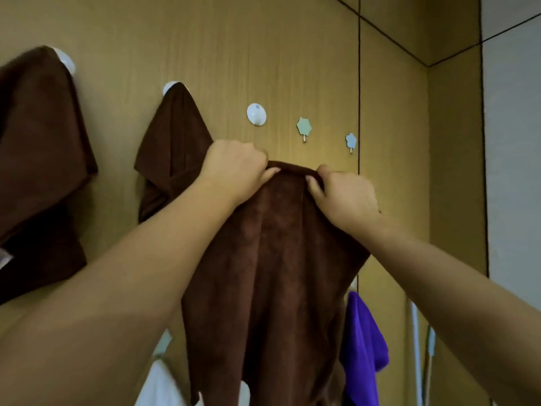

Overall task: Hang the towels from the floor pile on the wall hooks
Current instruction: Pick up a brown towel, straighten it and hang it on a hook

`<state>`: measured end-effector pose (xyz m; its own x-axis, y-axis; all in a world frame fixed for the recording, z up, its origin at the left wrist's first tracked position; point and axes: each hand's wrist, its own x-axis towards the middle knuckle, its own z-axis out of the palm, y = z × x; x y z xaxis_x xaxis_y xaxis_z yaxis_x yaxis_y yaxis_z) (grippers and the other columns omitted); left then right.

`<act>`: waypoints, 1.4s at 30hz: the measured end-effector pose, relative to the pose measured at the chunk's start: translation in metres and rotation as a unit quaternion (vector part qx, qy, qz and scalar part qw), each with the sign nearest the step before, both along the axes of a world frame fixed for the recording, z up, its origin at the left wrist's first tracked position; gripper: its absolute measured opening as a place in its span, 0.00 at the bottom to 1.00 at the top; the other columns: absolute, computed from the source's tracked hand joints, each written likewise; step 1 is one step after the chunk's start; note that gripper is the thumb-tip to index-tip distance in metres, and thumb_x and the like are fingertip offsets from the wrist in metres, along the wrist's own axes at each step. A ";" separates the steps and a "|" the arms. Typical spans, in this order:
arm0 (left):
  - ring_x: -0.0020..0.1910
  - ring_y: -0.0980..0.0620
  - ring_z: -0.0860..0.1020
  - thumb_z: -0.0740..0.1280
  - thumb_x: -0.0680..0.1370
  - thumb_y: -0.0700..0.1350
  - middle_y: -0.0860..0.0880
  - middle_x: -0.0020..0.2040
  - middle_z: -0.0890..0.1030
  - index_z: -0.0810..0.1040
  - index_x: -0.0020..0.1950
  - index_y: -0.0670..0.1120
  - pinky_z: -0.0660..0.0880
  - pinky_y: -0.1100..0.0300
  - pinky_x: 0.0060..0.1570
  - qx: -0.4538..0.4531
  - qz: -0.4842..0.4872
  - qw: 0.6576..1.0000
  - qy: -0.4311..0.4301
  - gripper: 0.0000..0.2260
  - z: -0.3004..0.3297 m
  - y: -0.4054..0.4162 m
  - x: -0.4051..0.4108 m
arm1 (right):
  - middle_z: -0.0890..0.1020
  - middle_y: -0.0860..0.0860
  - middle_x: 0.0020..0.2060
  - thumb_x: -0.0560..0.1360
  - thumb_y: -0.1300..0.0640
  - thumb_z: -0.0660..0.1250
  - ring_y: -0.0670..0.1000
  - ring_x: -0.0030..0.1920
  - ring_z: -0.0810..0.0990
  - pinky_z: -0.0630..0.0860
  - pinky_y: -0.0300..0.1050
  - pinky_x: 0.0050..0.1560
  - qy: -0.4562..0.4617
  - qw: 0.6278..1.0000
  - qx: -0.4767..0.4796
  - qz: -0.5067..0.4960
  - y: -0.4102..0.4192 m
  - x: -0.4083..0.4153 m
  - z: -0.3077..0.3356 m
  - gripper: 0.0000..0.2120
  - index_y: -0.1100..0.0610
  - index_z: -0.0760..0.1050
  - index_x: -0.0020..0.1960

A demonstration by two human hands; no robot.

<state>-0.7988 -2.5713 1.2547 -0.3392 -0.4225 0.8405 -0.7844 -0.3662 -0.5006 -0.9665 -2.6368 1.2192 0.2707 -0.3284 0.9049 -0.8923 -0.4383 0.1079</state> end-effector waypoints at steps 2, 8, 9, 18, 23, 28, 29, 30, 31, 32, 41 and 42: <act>0.40 0.46 0.76 0.51 0.81 0.59 0.46 0.45 0.79 0.75 0.48 0.45 0.58 0.60 0.30 -0.007 0.022 1.000 0.001 0.21 0.014 -0.017 0.007 | 0.68 0.47 0.29 0.80 0.42 0.49 0.53 0.34 0.72 0.60 0.43 0.28 -0.012 1.000 -0.005 0.009 -0.021 0.009 0.014 0.18 0.55 0.65 0.45; 0.46 0.43 0.75 0.52 0.81 0.57 0.42 0.51 0.77 0.73 0.58 0.40 0.61 0.55 0.39 -0.027 0.046 0.999 0.007 0.22 0.059 -0.065 0.016 | 0.77 0.51 0.35 0.74 0.31 0.50 0.54 0.39 0.77 0.71 0.45 0.35 -0.085 0.995 -0.023 0.054 -0.089 0.031 0.054 0.29 0.56 0.73 0.49; 0.44 0.44 0.74 0.52 0.81 0.57 0.42 0.51 0.77 0.72 0.59 0.39 0.62 0.54 0.40 -0.031 0.050 0.998 0.015 0.23 0.065 -0.070 0.016 | 0.77 0.51 0.36 0.75 0.31 0.50 0.54 0.39 0.77 0.70 0.45 0.36 -0.102 0.993 -0.021 0.064 -0.098 0.033 0.058 0.29 0.55 0.74 0.50; 0.40 0.45 0.68 0.54 0.81 0.57 0.45 0.38 0.66 0.64 0.42 0.44 0.60 0.54 0.39 -0.047 0.057 0.995 0.067 0.18 0.088 -0.112 0.028 | 0.73 0.48 0.32 0.77 0.36 0.52 0.52 0.39 0.75 0.65 0.45 0.35 -0.115 0.980 0.037 0.159 -0.158 0.057 0.101 0.24 0.55 0.72 0.43; 0.37 0.46 0.67 0.53 0.80 0.59 0.47 0.32 0.62 0.66 0.39 0.42 0.60 0.54 0.36 -0.059 0.099 0.989 0.095 0.21 0.108 -0.120 0.034 | 0.72 0.49 0.32 0.78 0.38 0.53 0.52 0.39 0.74 0.65 0.44 0.37 -0.110 0.972 -0.016 0.207 -0.179 0.074 0.128 0.22 0.55 0.70 0.42; 0.30 0.49 0.64 0.53 0.80 0.59 0.47 0.31 0.63 0.67 0.37 0.43 0.61 0.54 0.35 -0.085 0.117 0.983 0.116 0.22 0.137 -0.127 0.037 | 0.74 0.50 0.33 0.79 0.40 0.54 0.51 0.38 0.74 0.66 0.44 0.38 -0.126 0.949 -0.010 0.290 -0.191 0.090 0.159 0.21 0.57 0.71 0.42; 0.32 0.48 0.66 0.53 0.80 0.59 0.47 0.31 0.63 0.67 0.38 0.42 0.61 0.53 0.36 -0.091 0.113 0.982 0.122 0.22 0.142 -0.130 0.039 | 0.74 0.50 0.33 0.79 0.40 0.54 0.51 0.39 0.74 0.66 0.44 0.39 -0.131 0.942 0.004 0.308 -0.193 0.092 0.165 0.22 0.57 0.71 0.41; 0.34 0.47 0.67 0.53 0.80 0.59 0.47 0.31 0.63 0.67 0.39 0.42 0.61 0.53 0.36 -0.096 0.108 0.981 0.130 0.21 0.146 -0.133 0.040 | 0.73 0.49 0.31 0.79 0.40 0.54 0.51 0.39 0.73 0.65 0.44 0.40 -0.136 0.937 0.021 0.321 -0.195 0.096 0.170 0.22 0.56 0.70 0.39; 0.36 0.46 0.68 0.54 0.80 0.59 0.47 0.31 0.63 0.68 0.40 0.43 0.62 0.53 0.37 -0.099 0.097 0.980 0.139 0.21 0.148 -0.136 0.042 | 0.72 0.49 0.31 0.79 0.40 0.54 0.52 0.39 0.74 0.66 0.45 0.40 -0.141 0.934 0.036 0.326 -0.196 0.098 0.173 0.22 0.56 0.69 0.37; 0.37 0.46 0.68 0.55 0.80 0.59 0.48 0.31 0.63 0.68 0.40 0.43 0.62 0.53 0.37 -0.102 0.081 0.979 0.156 0.21 0.150 -0.139 0.043 | 0.73 0.49 0.31 0.79 0.40 0.55 0.53 0.39 0.74 0.67 0.46 0.40 -0.146 0.932 0.053 0.327 -0.196 0.100 0.176 0.22 0.56 0.69 0.36; 0.46 0.43 0.77 0.64 0.75 0.62 0.48 0.37 0.73 0.73 0.42 0.44 0.68 0.54 0.40 -0.104 -0.087 0.917 0.374 0.20 0.157 -0.160 0.053 | 0.78 0.54 0.55 0.74 0.39 0.63 0.56 0.52 0.77 0.70 0.45 0.47 -0.160 0.901 0.232 0.329 -0.191 0.093 0.197 0.26 0.58 0.73 0.61; 0.42 0.44 0.75 0.64 0.74 0.62 0.49 0.35 0.72 0.72 0.40 0.44 0.67 0.55 0.38 -0.101 -0.105 0.912 0.382 0.21 0.156 -0.162 0.057 | 0.79 0.53 0.53 0.73 0.39 0.65 0.55 0.49 0.78 0.72 0.46 0.46 -0.152 0.891 0.259 0.340 -0.189 0.091 0.197 0.25 0.57 0.73 0.61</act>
<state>-0.7422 -2.7329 1.4102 0.3234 -0.2258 0.9189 -0.9396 -0.1919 0.2835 -0.8755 -2.8256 1.4163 0.3343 -0.5769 0.7452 -0.3550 -0.8096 -0.4675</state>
